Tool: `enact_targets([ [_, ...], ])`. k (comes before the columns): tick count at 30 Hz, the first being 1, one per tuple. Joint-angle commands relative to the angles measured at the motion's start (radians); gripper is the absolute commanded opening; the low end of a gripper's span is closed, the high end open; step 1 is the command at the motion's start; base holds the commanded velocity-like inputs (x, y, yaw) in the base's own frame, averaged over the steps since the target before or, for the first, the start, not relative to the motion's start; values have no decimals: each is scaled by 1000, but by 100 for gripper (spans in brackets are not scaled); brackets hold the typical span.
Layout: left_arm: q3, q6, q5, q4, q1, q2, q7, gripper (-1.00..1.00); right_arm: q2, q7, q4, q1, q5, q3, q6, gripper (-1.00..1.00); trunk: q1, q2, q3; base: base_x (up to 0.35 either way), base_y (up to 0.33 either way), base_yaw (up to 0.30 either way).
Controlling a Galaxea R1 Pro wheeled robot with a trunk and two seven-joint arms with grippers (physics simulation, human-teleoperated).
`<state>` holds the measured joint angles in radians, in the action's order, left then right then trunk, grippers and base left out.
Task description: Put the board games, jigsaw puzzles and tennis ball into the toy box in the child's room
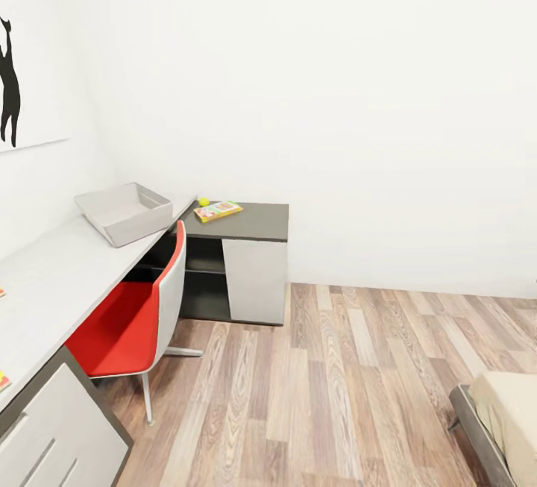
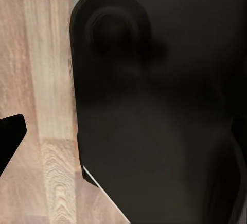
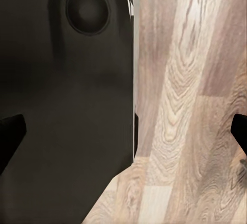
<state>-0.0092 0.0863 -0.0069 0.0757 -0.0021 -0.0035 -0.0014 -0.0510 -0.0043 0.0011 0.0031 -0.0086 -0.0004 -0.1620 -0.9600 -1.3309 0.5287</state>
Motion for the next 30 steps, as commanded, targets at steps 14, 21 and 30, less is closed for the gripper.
enact_targets([
  [14,0,-4,-1,83,-2,13,0,100,17,0,-1,0,9,2,-5,100,54,98,-45,0,0,-19],
  [21,1,-11,-1,107,-7,14,1,100,22,0,-1,0,11,2,-5,100,81,147,-67,0,0,-1],
  [30,2,-15,-1,111,-31,17,4,100,21,0,-1,0,8,1,-5,100,115,210,-95,0,0,0],
])
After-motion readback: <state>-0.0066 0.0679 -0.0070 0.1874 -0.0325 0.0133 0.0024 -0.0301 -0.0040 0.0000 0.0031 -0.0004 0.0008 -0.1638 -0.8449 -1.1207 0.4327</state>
